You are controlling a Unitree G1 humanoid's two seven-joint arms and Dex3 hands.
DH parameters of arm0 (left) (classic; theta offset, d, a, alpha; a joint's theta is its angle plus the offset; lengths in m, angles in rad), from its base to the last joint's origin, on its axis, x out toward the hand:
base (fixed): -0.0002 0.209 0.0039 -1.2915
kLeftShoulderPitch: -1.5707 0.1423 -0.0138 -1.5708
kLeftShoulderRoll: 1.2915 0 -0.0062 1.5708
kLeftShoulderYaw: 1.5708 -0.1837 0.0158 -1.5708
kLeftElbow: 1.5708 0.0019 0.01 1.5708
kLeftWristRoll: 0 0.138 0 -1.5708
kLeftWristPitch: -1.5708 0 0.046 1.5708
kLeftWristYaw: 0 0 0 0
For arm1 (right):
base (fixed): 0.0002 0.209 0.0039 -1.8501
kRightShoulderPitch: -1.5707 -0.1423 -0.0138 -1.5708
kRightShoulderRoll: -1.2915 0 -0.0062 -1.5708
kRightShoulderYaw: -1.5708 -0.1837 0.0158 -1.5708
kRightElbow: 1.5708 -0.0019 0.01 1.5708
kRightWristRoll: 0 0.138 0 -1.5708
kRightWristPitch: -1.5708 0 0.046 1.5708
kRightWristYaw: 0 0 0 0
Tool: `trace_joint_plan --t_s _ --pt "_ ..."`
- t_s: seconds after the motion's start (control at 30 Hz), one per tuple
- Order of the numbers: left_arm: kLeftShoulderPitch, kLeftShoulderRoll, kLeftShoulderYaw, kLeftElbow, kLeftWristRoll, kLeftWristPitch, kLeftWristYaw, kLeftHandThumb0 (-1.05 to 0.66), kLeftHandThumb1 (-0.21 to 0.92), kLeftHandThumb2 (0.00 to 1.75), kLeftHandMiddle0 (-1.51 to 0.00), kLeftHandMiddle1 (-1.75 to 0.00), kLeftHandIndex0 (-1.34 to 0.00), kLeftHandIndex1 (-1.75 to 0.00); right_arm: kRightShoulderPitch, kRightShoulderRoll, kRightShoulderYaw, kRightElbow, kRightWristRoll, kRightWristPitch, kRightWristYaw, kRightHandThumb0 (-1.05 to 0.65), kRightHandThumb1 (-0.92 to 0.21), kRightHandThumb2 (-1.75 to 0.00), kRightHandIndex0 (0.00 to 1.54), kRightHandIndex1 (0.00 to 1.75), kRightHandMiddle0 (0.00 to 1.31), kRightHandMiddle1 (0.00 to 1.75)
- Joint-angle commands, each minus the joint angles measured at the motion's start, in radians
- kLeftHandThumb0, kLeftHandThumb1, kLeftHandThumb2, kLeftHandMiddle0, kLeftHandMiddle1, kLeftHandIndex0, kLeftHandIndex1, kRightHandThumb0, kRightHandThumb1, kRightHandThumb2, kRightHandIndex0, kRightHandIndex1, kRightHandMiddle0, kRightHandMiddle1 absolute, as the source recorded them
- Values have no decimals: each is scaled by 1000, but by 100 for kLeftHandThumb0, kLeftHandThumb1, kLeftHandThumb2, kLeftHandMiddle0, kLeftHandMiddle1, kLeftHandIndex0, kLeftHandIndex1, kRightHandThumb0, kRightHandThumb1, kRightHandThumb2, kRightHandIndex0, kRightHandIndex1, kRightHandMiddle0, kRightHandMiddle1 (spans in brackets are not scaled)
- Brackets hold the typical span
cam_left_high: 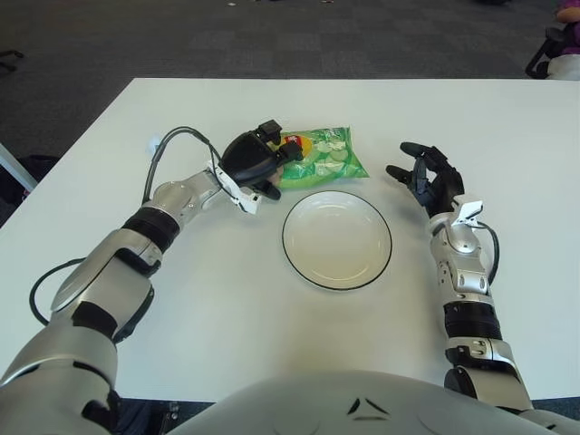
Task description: Put the snack into the plate.
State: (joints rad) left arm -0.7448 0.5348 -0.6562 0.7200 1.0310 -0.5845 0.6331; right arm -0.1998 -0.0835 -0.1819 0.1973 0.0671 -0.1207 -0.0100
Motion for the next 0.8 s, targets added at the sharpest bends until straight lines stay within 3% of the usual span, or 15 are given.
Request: trace_joint_plan --t_s 0.0,0.27,0.4,0.77 --pt "-11 -10 13 21 3 -17 64 -36 88 0 -33 -146 -34 -123 -11 -9 -12 10 18 -7 5 -38 -92 -74 98 0 45 62" --pt "-6 -46 49 65 -63 -75 104 -35 90 1 -35 -150 -32 -129 -13 -13 -20 16 20 -9 13 -38 -92 -74 98 0 45 62" --pt "3 -65 74 75 -98 -76 97 -36 92 16 -37 -145 -49 -137 -14 -13 -22 17 21 -9 15 -38 -92 -74 98 0 45 62" --pt "-15 -111 108 147 -133 -72 142 -36 92 19 -41 -132 -54 -138 -25 -11 -24 28 16 -9 15 -38 -92 -74 98 0 45 62"
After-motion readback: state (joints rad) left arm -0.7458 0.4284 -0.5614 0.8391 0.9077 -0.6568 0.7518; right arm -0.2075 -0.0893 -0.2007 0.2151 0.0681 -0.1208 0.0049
